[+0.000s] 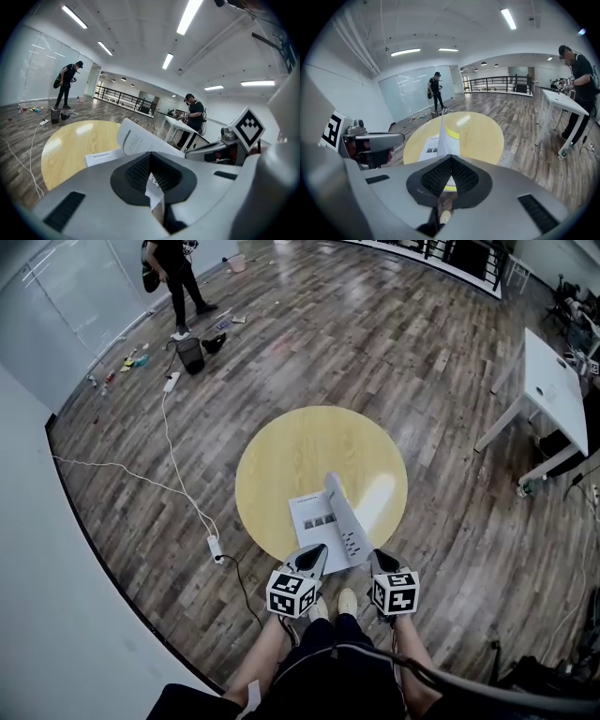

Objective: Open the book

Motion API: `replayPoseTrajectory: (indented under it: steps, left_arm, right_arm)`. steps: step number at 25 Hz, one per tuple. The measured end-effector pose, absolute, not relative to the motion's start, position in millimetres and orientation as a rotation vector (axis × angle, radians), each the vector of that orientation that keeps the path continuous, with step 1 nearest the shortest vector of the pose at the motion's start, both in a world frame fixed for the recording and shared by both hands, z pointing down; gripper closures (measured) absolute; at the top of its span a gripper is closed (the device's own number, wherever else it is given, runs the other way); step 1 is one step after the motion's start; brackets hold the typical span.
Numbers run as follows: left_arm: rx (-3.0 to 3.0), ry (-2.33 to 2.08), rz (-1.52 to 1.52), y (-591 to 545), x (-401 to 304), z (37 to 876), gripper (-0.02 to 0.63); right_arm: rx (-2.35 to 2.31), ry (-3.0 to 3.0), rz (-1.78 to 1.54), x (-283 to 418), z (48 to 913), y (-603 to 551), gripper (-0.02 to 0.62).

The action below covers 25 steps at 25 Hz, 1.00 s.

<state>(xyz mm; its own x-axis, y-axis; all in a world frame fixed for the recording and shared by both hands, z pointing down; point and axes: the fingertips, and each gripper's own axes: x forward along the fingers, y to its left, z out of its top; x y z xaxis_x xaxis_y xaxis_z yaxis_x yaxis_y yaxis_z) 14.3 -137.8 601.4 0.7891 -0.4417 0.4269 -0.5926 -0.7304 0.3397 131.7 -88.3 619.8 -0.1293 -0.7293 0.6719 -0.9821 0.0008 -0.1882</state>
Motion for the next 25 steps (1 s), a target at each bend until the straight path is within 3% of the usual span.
replayPoseTrajectory:
  steps: [12, 25]
  left_arm:
    - [2.551, -0.68, 0.473, -142, 65, 599, 0.607]
    - [2.553, -0.602, 0.535, -147, 101, 613, 0.607]
  right_arm:
    - [1.881, -1.825, 0.923, 194, 615, -83, 0.589]
    - [1.91, -1.795, 0.986, 216, 630, -81, 0.589]
